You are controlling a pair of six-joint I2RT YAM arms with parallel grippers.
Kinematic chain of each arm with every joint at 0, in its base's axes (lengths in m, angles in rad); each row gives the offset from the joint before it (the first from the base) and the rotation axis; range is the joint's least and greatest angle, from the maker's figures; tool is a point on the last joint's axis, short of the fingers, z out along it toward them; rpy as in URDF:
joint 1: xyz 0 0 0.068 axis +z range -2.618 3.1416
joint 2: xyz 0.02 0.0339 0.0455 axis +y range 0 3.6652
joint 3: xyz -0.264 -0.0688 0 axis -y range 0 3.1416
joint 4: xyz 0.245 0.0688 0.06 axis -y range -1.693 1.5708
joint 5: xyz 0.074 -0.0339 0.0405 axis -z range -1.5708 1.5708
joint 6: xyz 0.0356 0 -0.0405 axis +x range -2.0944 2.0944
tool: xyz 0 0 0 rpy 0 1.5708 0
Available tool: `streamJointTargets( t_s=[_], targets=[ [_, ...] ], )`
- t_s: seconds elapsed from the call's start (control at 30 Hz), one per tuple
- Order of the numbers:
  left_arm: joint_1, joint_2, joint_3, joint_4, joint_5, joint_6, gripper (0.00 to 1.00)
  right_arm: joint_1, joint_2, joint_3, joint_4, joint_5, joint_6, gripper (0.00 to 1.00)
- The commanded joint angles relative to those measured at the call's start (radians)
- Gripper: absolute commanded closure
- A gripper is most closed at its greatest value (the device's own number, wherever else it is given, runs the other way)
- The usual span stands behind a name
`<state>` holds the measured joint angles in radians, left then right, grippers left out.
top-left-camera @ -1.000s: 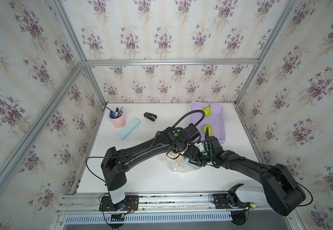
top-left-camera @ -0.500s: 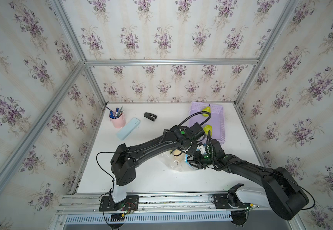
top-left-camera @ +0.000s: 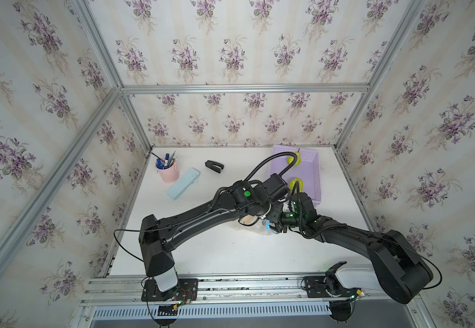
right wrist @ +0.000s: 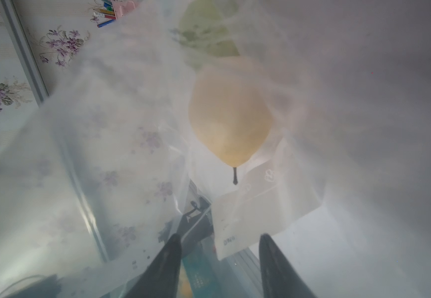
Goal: Open the zip-top bag and take out the pear
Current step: Adjust the zipper food storage bag at the center of the board, then pick up the pear from the zipper food storage bag.
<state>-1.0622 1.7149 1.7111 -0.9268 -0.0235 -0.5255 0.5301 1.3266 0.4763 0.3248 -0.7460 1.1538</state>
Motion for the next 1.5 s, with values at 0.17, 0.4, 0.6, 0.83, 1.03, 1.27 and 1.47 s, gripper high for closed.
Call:
streamJointTargets(
  t_s=[0.17, 0.4, 0.6, 0.83, 1.03, 1.27, 1.47],
  targets=[
    [-0.005, -0.029, -0.066, 0.129, 0.05, -0.058, 1.0, 0.052, 0.022, 0.013, 0.14, -0.039, 0.111, 0.48],
    [-0.011, -0.04, -0.087, 0.212, 0.099, -0.09, 1.0, 0.118, 0.163, 0.081, 0.137, -0.015, 0.077, 0.47],
    [-0.014, -0.048, -0.093, 0.259, 0.122, -0.094, 1.0, 0.159, 0.269, 0.14, 0.094, -0.012, 0.002, 0.3],
    [-0.01, -0.036, -0.094, 0.201, 0.045, -0.011, 1.0, 0.235, 0.299, 0.102, 0.104, -0.015, -0.05, 0.22],
    [0.056, -0.058, -0.115, 0.191, 0.037, 0.032, 1.0, 0.245, 0.284, 0.03, 0.187, -0.068, -0.107, 0.2],
    [0.036, -0.008, -0.112, 0.279, 0.099, -0.033, 1.0, 0.298, 0.364, 0.129, 0.284, -0.107, -0.12, 0.17],
    [0.036, 0.063, 0.014, 0.258, 0.1, -0.028, 1.0, 0.324, 0.44, 0.101, 0.522, -0.139, -0.024, 0.15]
  ],
)
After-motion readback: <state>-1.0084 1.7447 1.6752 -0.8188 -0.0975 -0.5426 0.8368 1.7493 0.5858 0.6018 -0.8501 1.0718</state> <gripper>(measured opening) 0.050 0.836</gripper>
